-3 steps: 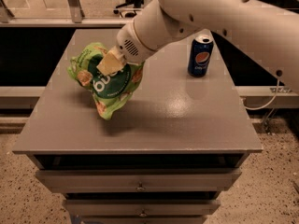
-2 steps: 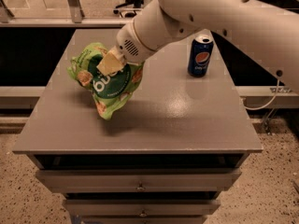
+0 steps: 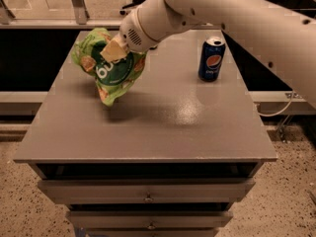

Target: Move green rice chip bag near sponge

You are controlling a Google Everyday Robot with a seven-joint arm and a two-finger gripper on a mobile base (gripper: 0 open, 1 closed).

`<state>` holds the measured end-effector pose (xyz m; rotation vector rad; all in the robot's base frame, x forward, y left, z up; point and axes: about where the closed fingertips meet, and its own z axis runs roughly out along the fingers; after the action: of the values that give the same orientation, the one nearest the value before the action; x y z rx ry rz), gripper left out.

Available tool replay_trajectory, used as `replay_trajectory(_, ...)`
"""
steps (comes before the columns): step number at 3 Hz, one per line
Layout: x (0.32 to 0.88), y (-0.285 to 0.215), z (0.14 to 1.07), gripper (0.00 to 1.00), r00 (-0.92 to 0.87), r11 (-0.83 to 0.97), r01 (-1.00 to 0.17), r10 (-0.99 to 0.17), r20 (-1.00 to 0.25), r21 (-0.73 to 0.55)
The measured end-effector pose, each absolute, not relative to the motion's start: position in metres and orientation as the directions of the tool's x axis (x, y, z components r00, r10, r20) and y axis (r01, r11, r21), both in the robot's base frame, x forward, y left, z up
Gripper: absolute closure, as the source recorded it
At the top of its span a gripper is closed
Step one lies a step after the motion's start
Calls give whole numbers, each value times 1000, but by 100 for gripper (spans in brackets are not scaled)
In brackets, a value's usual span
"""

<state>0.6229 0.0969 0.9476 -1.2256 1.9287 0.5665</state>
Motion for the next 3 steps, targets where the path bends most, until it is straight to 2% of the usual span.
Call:
replay_trajectory(1, 692, 70, 956, 100, -275, 536, -840, -556, -784, -86)
replay_trajectory(2, 766, 15, 975, 100, -345, 694, -696, -549, -761, -184)
replay_trajectory(3, 798, -34, 982, 100, -416, 784, -574, -528, -740, -237)
